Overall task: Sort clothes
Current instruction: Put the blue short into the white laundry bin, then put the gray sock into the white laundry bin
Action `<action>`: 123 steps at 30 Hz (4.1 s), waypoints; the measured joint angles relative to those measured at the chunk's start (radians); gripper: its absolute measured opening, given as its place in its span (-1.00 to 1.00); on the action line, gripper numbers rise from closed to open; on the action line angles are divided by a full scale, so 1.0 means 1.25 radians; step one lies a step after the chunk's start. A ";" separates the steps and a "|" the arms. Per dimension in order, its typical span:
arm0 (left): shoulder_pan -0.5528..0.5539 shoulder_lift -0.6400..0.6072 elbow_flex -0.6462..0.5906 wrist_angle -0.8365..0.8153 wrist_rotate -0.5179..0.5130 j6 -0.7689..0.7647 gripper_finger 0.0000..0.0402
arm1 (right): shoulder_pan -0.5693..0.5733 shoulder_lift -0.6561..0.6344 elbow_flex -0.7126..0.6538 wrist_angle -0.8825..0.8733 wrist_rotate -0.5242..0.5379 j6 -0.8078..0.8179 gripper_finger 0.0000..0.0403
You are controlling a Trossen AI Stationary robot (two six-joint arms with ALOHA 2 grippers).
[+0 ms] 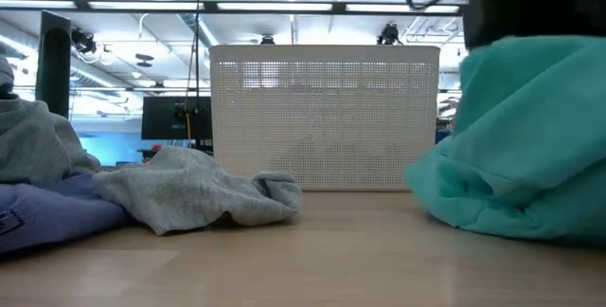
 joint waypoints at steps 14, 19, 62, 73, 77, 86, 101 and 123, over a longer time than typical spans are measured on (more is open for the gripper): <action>-0.084 -0.014 -0.299 0.380 -0.070 -0.032 -0.32 | 0.000 -0.143 0.461 -0.484 0.290 -0.094 -0.94; -0.081 -0.014 -0.411 0.596 -0.037 0.004 -0.32 | -0.025 -0.103 0.641 -0.488 0.378 -0.249 -0.94; -0.059 -0.014 -0.530 0.750 0.033 -0.016 -0.33 | -0.786 0.324 1.104 -0.428 -0.047 -0.631 -0.89; -0.059 -0.014 -0.530 0.753 0.033 -0.017 -0.33 | -0.802 0.588 1.104 -0.460 -0.132 -0.567 -0.59; -0.058 -0.014 -0.530 0.749 0.033 -0.017 -0.33 | -0.811 0.636 1.104 -0.467 -0.159 -0.565 -0.47; -0.056 -0.014 -0.530 0.743 0.028 -0.017 -0.33 | -0.829 0.532 1.104 -0.499 -0.159 -0.592 -0.20; -0.055 -0.014 -0.503 0.697 0.059 -0.072 -0.33 | -0.737 0.094 1.105 -0.662 -0.120 -0.538 -0.13; 0.022 0.313 -0.163 0.387 0.325 -0.039 -0.44 | -0.097 0.050 1.104 -0.866 0.328 -0.232 -0.21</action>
